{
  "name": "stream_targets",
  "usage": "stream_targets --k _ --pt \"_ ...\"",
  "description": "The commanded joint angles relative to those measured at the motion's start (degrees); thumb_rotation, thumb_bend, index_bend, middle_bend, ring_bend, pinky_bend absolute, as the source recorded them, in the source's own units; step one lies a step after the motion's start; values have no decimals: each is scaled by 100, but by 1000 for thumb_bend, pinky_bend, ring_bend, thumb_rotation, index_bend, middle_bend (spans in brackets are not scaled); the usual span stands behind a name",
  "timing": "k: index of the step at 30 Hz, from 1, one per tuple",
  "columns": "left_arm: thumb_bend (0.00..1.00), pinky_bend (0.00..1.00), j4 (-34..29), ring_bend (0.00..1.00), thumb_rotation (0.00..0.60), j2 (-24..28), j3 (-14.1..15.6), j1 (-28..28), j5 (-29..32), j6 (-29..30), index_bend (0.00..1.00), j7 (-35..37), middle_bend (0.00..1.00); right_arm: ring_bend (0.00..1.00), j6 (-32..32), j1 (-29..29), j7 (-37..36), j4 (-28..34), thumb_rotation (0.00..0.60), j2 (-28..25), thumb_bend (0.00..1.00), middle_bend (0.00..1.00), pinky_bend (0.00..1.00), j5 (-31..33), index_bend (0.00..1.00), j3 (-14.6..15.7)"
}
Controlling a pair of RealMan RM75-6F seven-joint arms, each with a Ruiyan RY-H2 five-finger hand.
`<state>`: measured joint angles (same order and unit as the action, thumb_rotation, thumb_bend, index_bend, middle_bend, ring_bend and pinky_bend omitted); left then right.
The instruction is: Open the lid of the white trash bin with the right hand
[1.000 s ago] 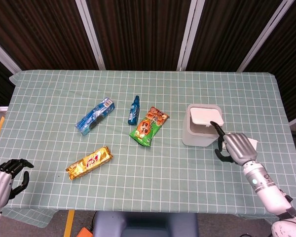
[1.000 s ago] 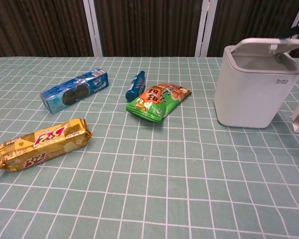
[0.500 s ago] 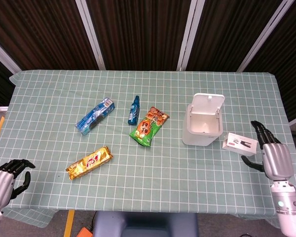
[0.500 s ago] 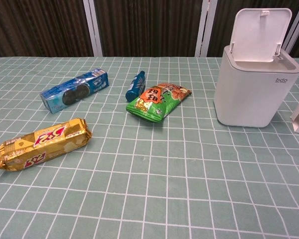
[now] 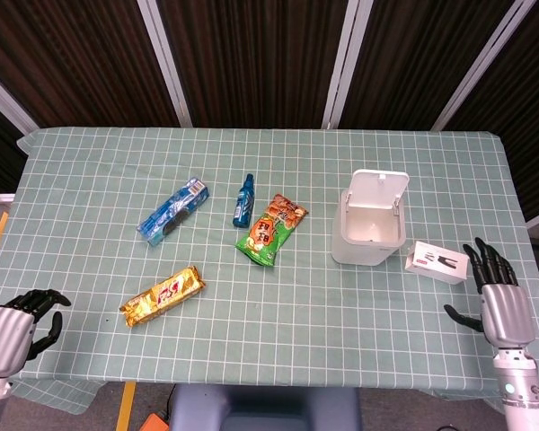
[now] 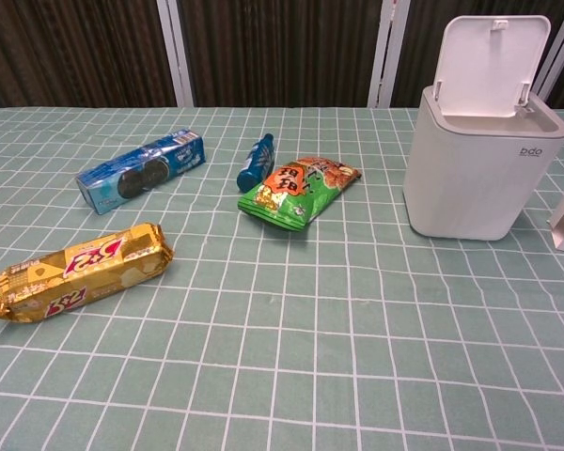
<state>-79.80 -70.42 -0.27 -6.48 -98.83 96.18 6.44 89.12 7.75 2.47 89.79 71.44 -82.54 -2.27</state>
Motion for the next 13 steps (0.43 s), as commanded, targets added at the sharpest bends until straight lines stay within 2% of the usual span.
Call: stream_targets --k 1,13 --pt "592 613 -7 425 600 9 10 0 -5 -5 470 11 453 0 -12 -24 37 -19 600 23 102 0 229 -27 0 -10" --pt "591 613 10 425 600 13 17 -17 -18 -4 470 69 456 0 -83 -109 15 9 600 5 102 0 229 -122 0 -57"
